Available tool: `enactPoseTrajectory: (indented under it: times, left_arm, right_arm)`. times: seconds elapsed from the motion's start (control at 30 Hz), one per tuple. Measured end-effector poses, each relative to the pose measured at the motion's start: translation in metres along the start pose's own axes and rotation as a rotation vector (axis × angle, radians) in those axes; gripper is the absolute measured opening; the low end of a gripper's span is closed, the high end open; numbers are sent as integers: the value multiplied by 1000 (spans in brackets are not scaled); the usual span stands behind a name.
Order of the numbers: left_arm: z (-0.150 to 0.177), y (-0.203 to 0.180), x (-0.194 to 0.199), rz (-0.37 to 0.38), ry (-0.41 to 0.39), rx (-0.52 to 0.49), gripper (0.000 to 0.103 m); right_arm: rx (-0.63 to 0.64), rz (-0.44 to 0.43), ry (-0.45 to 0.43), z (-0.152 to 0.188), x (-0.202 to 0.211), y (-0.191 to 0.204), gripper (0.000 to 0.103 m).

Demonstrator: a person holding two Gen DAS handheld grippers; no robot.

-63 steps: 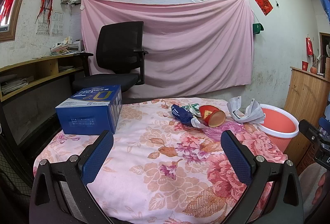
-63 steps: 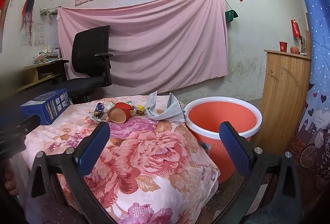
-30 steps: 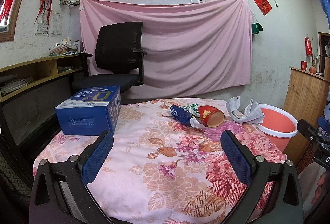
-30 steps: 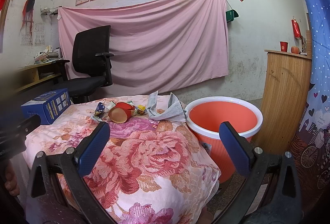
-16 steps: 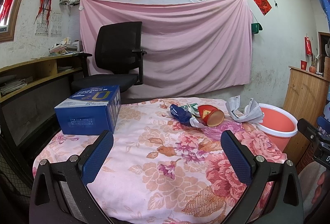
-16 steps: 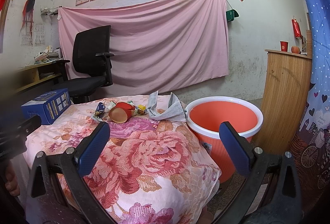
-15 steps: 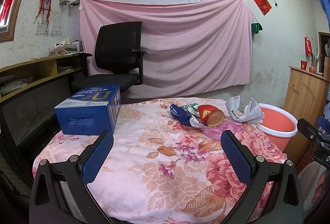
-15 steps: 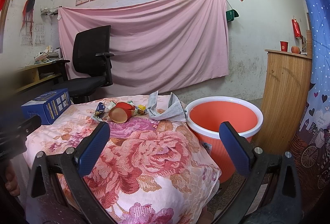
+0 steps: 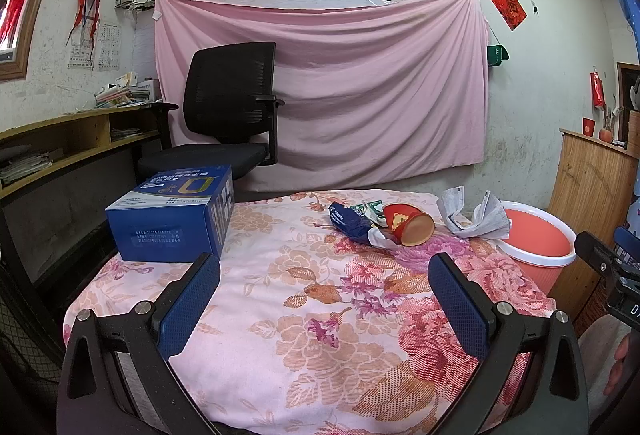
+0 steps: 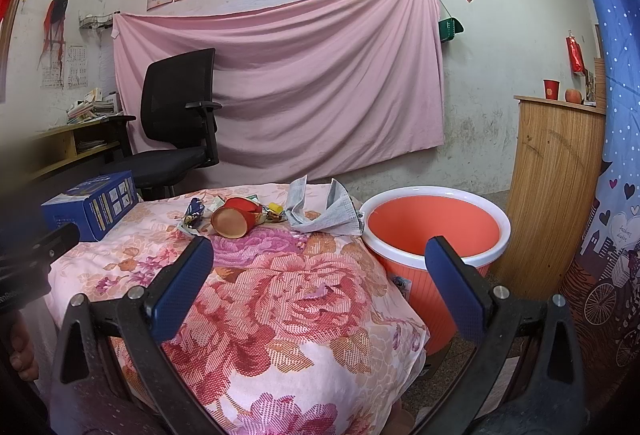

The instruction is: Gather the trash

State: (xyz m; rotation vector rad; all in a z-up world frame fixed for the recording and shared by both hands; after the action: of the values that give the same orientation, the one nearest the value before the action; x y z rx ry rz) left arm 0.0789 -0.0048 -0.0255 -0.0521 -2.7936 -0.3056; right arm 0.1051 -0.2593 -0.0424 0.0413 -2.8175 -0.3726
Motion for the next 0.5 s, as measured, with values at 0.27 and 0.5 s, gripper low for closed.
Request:
enactPoseTrajectory:
  times: [0.27, 0.5]
  left_arm:
    - [-5, -3, 1, 4, -18, -2, 102]
    - [-23, 2, -10, 15, -31, 18, 102]
  right_arm:
    - [-15, -1, -13, 1, 1, 0, 103]
    - [-25, -18, -45, -21, -1, 2, 103]
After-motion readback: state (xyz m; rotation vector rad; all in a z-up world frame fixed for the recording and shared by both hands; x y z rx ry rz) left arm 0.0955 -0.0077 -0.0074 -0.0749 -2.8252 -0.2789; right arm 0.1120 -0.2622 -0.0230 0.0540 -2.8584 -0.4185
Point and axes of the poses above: each gripper's, at about its wrist camera, not at the fingertips, and x roughly against the way its jaws point, y to its left, z to its underside, the point moved 8 cm from there along -x, roughly the way its jaws point, and after that the axes turned 14 degrees about -x, right-handed, at the moved point
